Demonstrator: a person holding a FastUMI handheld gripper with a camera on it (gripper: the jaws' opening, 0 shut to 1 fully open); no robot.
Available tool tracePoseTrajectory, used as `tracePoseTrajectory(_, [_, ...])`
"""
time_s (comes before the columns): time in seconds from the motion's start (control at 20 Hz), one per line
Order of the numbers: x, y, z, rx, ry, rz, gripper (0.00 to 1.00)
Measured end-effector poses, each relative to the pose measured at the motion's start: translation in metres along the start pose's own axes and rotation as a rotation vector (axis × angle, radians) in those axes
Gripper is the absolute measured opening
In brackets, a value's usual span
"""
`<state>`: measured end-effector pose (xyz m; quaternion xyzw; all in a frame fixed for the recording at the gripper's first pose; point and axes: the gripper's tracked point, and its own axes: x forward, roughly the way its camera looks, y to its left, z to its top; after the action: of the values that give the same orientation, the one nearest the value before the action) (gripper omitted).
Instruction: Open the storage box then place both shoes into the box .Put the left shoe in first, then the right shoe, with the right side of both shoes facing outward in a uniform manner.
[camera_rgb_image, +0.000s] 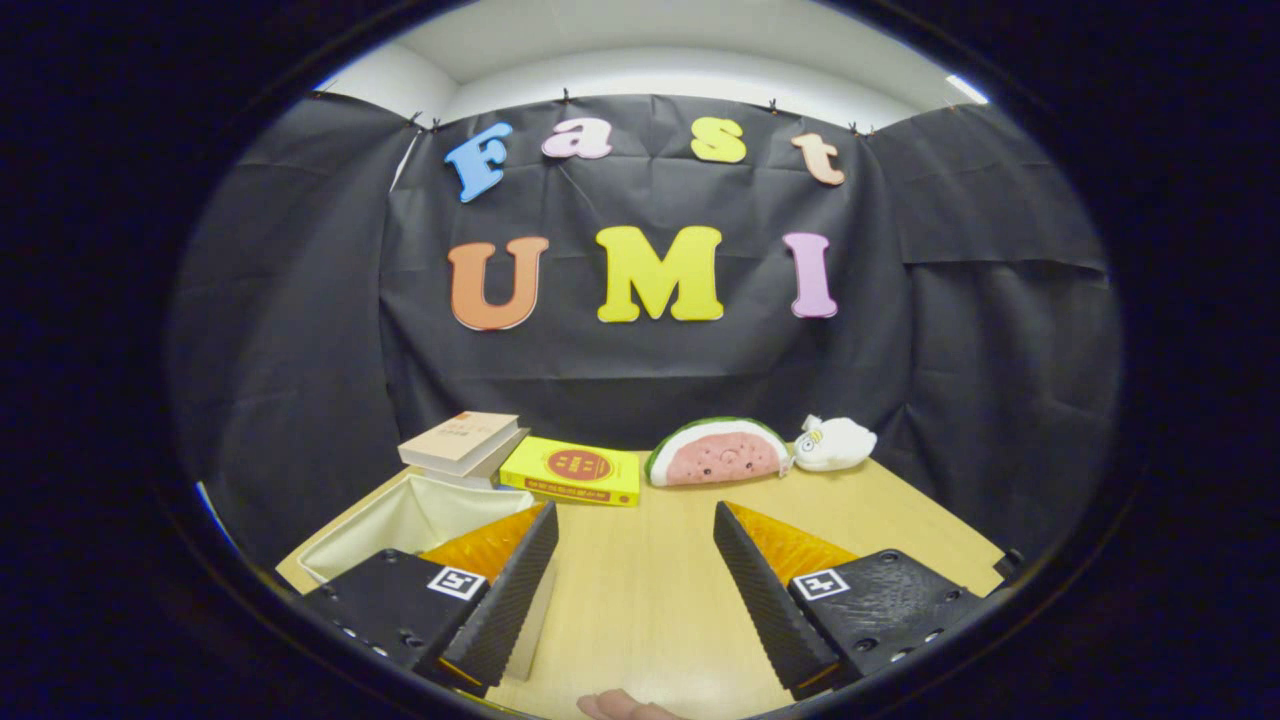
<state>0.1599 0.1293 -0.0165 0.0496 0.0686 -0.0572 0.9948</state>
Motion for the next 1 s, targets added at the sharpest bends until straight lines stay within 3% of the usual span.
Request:
tracePoseTrajectory(0.35, [-0.022,-0.037,0.017,-0.016,-0.100,-0.023,0.95])
tracePoseTrajectory(0.7, [-0.055,-0.066,0.051,0.045,-0.203,-0.060,0.95])
tracePoseTrajectory(1.0, [-0.084,-0.071,0.068,0.051,-0.266,-0.080,0.95])
